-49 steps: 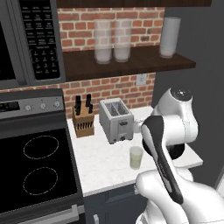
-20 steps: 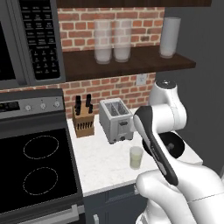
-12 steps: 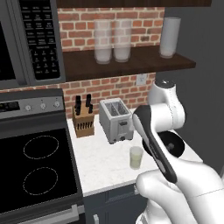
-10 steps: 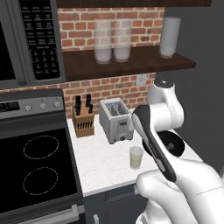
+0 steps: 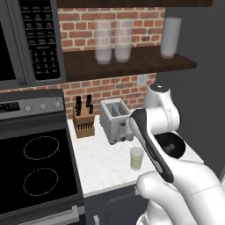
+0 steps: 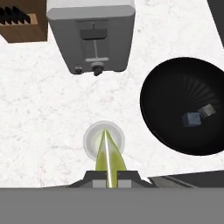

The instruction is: Grab a lemon wedge from the fridge and one ice cube from the ice bowl, and put them in the glass of lemonade.

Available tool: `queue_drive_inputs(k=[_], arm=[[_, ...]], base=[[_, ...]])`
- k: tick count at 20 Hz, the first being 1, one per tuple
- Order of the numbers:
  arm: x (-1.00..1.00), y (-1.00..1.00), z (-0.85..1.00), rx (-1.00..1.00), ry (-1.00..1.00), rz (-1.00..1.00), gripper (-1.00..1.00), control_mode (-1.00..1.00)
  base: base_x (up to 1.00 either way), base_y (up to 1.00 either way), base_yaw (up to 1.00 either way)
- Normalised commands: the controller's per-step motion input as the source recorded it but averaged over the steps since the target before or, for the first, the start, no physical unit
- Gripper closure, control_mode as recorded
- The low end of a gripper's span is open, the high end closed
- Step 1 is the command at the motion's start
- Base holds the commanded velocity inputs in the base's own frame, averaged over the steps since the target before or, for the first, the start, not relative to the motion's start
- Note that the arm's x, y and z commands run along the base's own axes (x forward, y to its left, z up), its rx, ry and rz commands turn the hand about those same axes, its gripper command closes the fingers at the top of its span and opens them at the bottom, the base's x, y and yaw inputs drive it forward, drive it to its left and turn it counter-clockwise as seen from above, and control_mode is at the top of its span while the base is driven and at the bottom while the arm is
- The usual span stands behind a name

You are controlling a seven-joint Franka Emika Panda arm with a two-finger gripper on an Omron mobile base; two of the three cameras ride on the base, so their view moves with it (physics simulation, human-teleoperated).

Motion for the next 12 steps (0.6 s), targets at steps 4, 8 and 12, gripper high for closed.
queue_drive_inputs(k=[4,8,12], arm=[[0.00,0.02,-0.21,0.00,0.00,0.00,1.00,-1.00],[0.01,0.00,-0.02,0.00,0.00,0.00,1.00,-1.00],[0.10,0.01,0.00,0.00,0.00,0.00,1.00,-1.00]], base=[[0.00,0.00,0.00],[0.00,0.00,0.00],[0.00,0.00,0.00]])
